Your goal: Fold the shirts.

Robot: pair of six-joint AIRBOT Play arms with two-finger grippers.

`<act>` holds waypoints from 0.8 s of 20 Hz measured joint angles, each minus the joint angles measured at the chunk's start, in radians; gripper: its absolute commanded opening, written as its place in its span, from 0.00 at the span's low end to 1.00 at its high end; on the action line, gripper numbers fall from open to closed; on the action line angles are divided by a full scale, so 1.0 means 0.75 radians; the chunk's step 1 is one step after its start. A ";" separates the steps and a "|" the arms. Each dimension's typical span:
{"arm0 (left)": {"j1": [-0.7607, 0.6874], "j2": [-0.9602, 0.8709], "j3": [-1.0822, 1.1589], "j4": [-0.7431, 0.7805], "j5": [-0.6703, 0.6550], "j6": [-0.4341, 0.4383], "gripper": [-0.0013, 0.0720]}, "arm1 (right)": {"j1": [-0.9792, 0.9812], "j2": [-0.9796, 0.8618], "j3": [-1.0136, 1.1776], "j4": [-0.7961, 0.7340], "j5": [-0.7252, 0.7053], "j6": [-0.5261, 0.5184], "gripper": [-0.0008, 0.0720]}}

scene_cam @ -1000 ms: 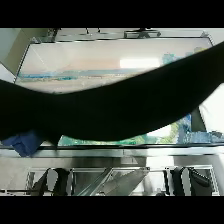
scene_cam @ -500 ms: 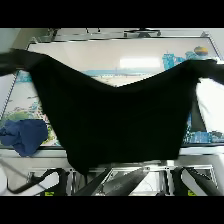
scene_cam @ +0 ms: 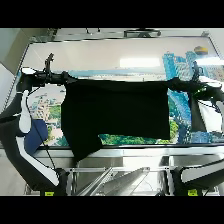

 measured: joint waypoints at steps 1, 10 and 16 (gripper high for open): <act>0.011 -0.033 0.051 0.001 -0.006 -0.009 0.04 | 0.001 -0.028 0.038 0.010 0.014 0.001 0.03; 0.004 -0.132 0.177 0.250 -0.162 -0.103 0.03 | 0.022 -0.098 0.146 -0.344 0.097 0.199 0.03; -0.042 -0.135 0.138 0.532 -0.175 -0.159 0.03 | 0.026 -0.101 0.150 -0.651 0.068 0.323 0.03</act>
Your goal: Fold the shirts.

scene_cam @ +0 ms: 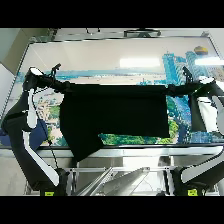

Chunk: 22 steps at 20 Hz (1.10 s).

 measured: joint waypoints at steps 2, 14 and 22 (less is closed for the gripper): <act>-0.019 0.001 -0.002 0.053 0.014 -0.010 0.03 | 0.013 0.000 0.000 -0.047 -0.015 0.019 0.03; -0.079 0.001 0.007 0.200 0.079 -0.007 0.45 | 0.091 0.004 0.003 -0.142 -0.174 0.043 0.42; -0.044 0.116 0.040 0.202 -0.165 -0.096 0.44 | 0.045 0.272 -0.020 -0.387 0.050 0.234 0.51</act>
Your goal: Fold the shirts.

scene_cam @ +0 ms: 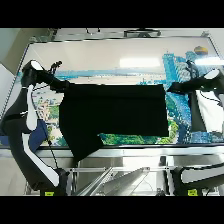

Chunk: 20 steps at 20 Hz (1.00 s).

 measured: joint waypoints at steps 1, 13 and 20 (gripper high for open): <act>0.018 0.051 -0.068 -0.001 -0.024 -0.011 0.44 | -0.022 0.046 -0.036 -0.024 0.048 0.023 0.51; 0.388 0.876 -1.344 -0.005 0.114 0.002 0.45 | -0.349 0.480 -0.952 0.011 0.056 -0.081 0.51; 0.448 1.155 -1.744 -0.006 0.215 -0.018 0.45 | -0.262 0.353 -1.034 0.242 0.058 -0.221 0.51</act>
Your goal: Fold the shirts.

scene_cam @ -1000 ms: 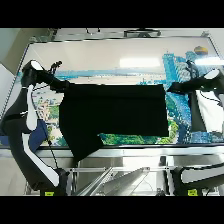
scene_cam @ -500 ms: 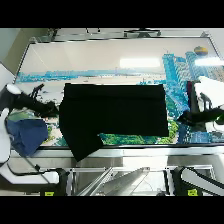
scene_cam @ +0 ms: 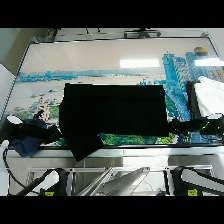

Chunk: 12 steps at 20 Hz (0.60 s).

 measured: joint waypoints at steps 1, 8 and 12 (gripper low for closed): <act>0.002 0.027 -0.040 0.000 0.021 0.000 0.45 | 0.023 -0.019 -0.003 0.023 -0.001 -0.016 0.51; 0.003 -0.016 -0.167 -0.052 0.168 0.007 0.44 | 0.091 -0.068 -0.010 0.102 -0.001 -0.078 0.51; -0.051 -0.181 -0.148 -0.239 0.163 0.122 0.44 | 0.096 -0.072 -0.011 0.111 -0.002 -0.093 0.51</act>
